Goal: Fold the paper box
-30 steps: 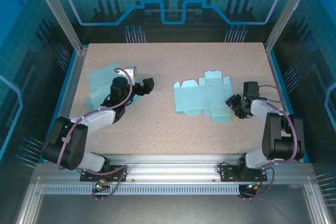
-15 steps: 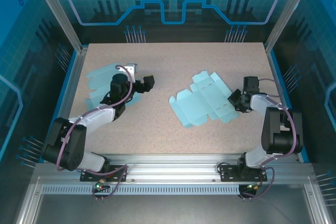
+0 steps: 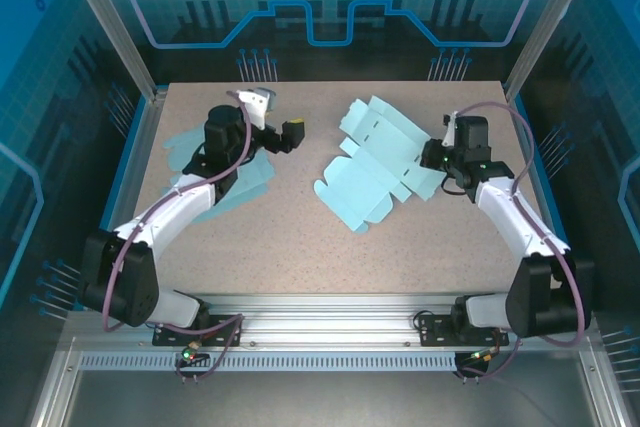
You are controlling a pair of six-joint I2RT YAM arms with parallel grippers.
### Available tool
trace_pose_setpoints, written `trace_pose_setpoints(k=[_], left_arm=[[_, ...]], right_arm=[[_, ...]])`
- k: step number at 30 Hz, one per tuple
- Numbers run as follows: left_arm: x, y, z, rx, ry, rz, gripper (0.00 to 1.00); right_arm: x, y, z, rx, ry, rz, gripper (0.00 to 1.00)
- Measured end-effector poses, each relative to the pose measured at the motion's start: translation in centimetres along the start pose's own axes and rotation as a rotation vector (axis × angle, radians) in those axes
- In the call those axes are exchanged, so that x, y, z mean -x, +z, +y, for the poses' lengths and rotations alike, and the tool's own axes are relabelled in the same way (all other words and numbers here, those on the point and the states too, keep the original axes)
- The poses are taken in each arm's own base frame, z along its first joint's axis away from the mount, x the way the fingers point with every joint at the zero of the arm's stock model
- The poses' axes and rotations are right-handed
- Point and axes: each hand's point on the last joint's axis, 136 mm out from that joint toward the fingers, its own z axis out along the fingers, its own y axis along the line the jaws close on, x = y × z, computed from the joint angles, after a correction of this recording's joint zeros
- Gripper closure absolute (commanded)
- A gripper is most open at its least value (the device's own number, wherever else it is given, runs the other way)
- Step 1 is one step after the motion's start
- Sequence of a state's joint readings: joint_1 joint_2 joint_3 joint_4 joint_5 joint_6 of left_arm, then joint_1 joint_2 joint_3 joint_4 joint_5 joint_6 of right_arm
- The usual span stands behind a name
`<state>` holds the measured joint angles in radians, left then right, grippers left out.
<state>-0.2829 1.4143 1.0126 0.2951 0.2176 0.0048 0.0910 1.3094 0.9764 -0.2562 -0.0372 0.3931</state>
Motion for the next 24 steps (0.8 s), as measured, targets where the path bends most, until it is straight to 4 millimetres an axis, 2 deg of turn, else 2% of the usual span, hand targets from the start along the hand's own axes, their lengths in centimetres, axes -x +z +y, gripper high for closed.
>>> trace_pose_setpoints(k=[4, 9, 14, 19, 24], left_arm=[[2.1, -0.2, -2.0, -0.104, 0.101, -0.033, 0.08], [3.2, -0.2, -4.0, -0.221, 0.231, -0.059, 0.10], [3.3, 0.7, -5.3, -0.321, 0.366, -0.068, 0.10], [4.8, 1.9, -6.3, -0.409, 0.520, -0.078, 0.09], [6.4, 2.6, -7.1, -0.478, 0.662, -0.089, 0.16]], right_arm=[[0.5, -1.0, 3.4, 0.069, -0.153, -0.023, 1.00], [0.3, -1.6, 7.1, 0.158, -0.307, -0.030, 1.00], [0.4, -2.3, 9.6, 0.237, -0.408, -0.039, 1.00], [1.5, -3.5, 12.3, 0.321, -0.497, -0.074, 1.00], [1.9, -4.3, 14.9, 0.406, -0.577, -0.092, 1.00]])
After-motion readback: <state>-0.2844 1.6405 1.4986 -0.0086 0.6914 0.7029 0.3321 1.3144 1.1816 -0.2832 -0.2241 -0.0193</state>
